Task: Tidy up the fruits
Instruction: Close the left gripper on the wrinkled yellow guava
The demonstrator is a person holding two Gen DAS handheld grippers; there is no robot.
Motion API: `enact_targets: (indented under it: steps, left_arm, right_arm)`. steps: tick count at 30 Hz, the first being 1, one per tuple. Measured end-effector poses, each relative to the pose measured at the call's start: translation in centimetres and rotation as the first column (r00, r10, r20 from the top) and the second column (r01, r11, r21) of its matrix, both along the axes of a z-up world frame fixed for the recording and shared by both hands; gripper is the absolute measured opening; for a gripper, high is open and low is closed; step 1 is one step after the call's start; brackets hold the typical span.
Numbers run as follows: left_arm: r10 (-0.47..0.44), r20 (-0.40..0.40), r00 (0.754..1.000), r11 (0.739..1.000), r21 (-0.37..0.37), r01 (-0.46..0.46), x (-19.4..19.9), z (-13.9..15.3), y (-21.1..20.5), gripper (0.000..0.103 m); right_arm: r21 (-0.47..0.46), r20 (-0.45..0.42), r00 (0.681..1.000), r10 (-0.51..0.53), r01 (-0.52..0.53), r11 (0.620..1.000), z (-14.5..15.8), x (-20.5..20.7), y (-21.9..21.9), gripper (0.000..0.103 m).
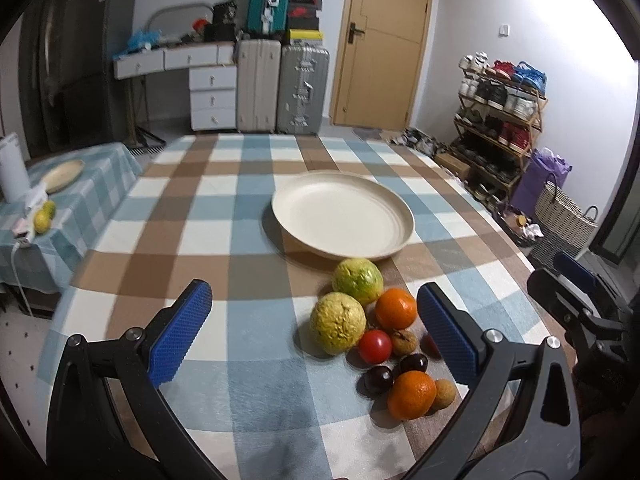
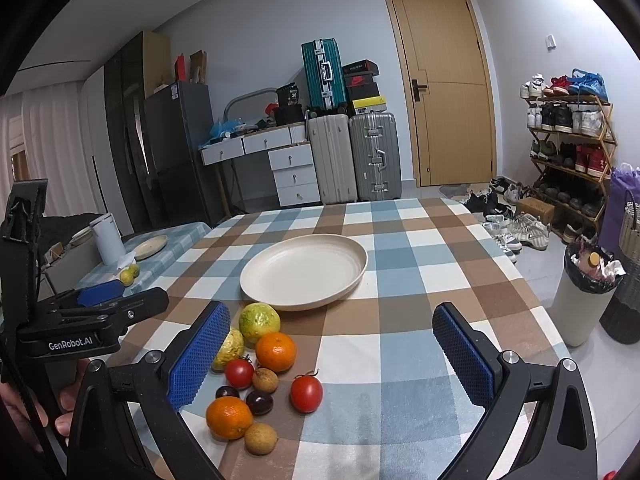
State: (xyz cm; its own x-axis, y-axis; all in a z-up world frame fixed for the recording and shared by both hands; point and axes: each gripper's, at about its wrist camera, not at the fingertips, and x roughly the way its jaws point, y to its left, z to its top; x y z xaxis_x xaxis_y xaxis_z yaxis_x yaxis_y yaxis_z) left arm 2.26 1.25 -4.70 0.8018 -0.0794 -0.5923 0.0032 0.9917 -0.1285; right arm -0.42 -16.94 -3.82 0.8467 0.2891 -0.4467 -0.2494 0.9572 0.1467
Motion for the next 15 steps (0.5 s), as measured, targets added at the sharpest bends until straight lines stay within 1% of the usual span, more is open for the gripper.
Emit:
enact_targets:
  steps: [4,7,12,15]
  left_arm:
    - [-0.038,-0.064,0.997,0.998,-0.053,0.035,1.7,-1.8,0.4,0.102]
    - [-0.058,-0.098,0.993,0.995,-0.084,0.050,2.9,-3.2,0.7,0.102]
    - [-0.098,-0.141,0.985,0.988,-0.134,0.079,4.6,-5.1,0.9,0.102]
    - [-0.122,-0.161,0.979,0.982,-0.166,0.095,5.4,-5.9,0.9,0.099]
  right_arm:
    - [0.005,-0.027,1.000,0.003,-0.002,1.000,-0.9,0.8,-0.1,0.103]
    - [0.011,-0.048,0.999,0.006,-0.006,1.000,-1.7,1.5,-0.2,0.103]
    - [0.017,-0.081,0.997,0.009,-0.007,1.000,-3.0,3.1,-0.3,0.103]
    - [0.020,-0.096,0.995,0.009,-0.007,1.000,-3.7,4.0,-0.3,0.103]
